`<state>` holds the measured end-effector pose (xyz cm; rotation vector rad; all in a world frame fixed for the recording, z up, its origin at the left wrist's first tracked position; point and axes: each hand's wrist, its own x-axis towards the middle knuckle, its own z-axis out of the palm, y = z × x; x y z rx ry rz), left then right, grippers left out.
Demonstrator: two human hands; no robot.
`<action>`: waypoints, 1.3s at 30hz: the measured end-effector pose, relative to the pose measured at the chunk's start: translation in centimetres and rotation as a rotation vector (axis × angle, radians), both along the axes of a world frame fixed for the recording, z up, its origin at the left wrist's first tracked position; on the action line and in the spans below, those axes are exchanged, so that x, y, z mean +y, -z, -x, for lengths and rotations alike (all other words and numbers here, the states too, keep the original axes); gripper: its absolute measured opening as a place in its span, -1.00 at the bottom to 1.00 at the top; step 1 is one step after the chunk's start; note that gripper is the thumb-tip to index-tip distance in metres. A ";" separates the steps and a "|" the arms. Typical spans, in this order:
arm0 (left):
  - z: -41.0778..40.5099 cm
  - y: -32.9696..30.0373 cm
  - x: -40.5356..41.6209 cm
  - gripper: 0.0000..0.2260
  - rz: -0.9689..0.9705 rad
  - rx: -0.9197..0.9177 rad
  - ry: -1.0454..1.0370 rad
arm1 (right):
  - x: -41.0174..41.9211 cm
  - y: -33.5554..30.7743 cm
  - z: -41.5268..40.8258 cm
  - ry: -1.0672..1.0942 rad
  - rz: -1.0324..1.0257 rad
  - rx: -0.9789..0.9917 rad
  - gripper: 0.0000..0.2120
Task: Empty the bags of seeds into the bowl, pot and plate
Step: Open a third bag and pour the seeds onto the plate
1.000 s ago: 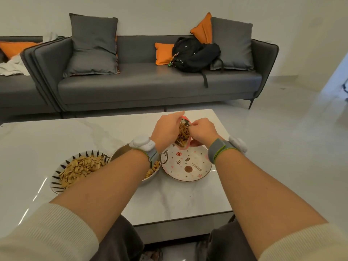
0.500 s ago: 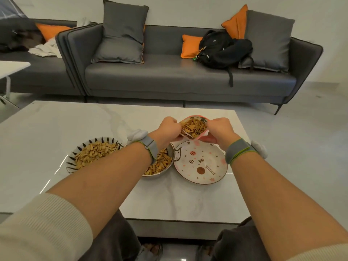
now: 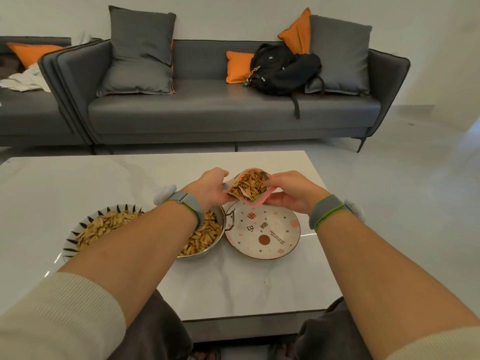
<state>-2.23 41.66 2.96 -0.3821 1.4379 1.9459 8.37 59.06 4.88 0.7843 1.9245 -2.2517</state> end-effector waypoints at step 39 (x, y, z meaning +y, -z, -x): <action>1.3 1.5 2.3 -0.86 0.279 0.243 0.164 | 0.0 0.2 1.3 0.103 0.034 -0.188 -0.70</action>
